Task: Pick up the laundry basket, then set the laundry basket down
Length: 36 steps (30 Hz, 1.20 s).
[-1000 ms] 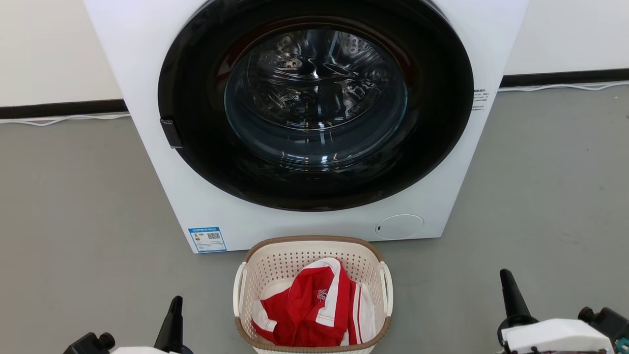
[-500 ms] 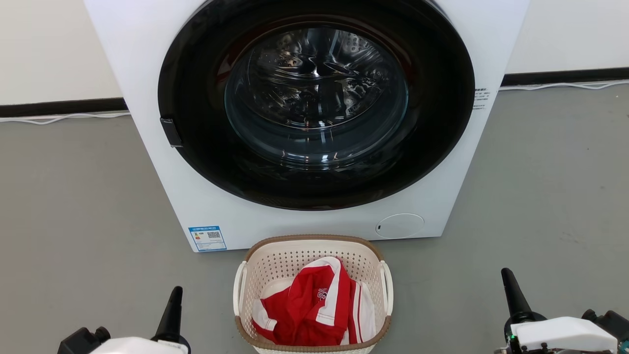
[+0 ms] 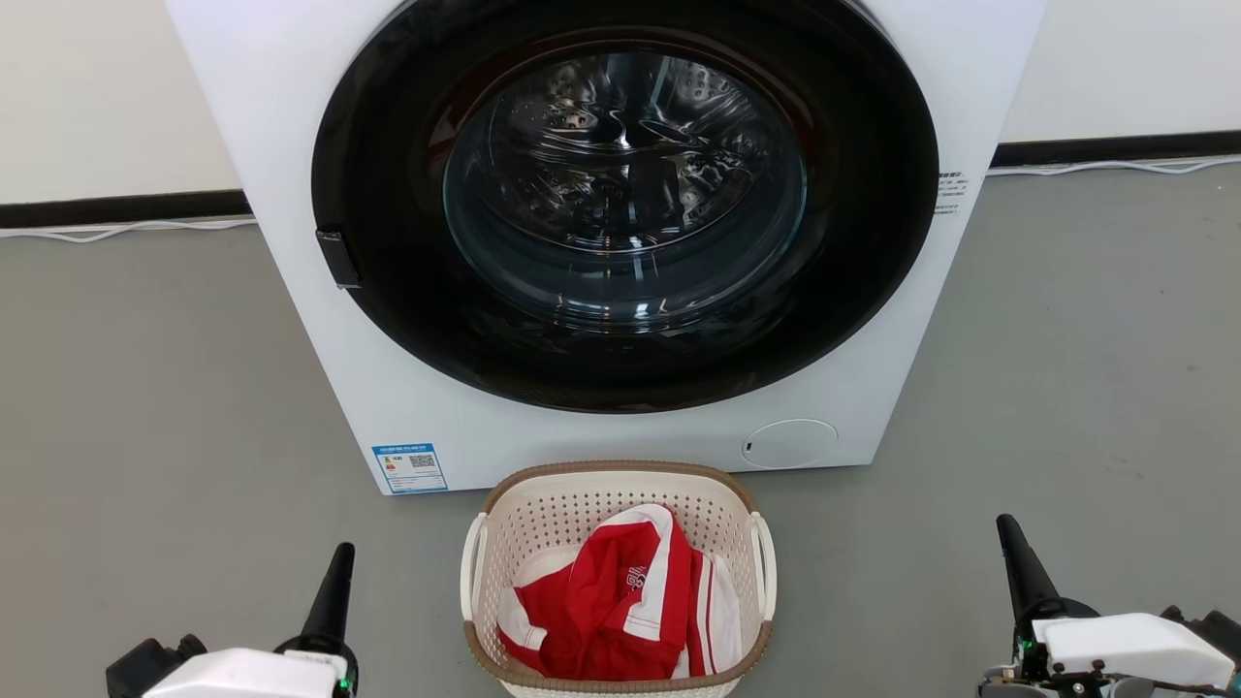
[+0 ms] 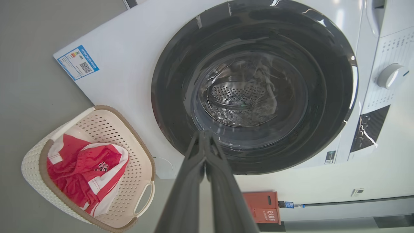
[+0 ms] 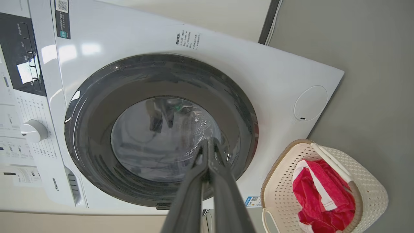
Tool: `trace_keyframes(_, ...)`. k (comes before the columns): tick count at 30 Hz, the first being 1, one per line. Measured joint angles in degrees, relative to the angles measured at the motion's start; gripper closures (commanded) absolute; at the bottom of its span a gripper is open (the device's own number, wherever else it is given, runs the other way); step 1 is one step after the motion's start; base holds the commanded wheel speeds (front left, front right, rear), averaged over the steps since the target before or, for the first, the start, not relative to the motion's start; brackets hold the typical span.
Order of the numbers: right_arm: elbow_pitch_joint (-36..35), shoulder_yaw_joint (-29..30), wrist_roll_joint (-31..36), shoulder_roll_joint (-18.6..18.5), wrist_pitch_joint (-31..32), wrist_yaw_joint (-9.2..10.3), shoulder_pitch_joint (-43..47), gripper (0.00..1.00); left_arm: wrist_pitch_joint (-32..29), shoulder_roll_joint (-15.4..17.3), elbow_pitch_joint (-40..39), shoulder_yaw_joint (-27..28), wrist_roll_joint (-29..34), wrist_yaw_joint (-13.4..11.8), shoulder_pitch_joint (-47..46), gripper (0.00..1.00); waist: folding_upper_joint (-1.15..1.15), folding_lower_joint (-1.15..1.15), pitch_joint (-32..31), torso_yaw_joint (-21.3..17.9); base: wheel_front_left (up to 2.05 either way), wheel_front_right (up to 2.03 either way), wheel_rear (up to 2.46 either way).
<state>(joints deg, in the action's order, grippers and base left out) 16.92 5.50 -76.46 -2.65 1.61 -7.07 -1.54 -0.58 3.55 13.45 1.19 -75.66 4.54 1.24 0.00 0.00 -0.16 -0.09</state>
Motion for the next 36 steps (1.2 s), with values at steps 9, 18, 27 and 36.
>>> trace_keyframes(9, -0.2, 0.5, -5.2, 0.0, 1.5, 0.0, -0.4, 1.0, -1.6, 0.0, 0.7, 0.6, -6.1, 0.6, -1.4, 1.0, 0.0, 0.0, 0.1, 0.0, 0.0, 0.0, 0.0)
trace_keyframes(18, -0.9, 1.6, -11.3, 0.0, 3.2, 0.0, -1.2, 1.0, -3.1, 0.0, 1.3, 1.4, -12.7, 1.8, -3.1, 1.0, 0.0, 0.0, 0.3, 0.1, 0.0, 0.0, 0.0)
trace_keyframes(27, -1.1, 2.0, -15.3, 0.0, 4.3, 0.0, -1.5, 1.0, -4.5, -0.1, 1.8, 2.1, -17.3, 2.5, -4.3, 1.0, 0.0, 0.0, 0.3, 0.1, 0.0, 0.0, 0.0)
trace_keyframes(36, -1.2, 2.0, -15.3, 0.0, 4.4, 0.0, -2.3, 1.0, -4.5, -0.1, 1.8, 2.2, -17.3, 2.5, -4.3, 1.0, 0.0, 0.0, 0.3, 0.1, 0.0, 0.0, 0.0)
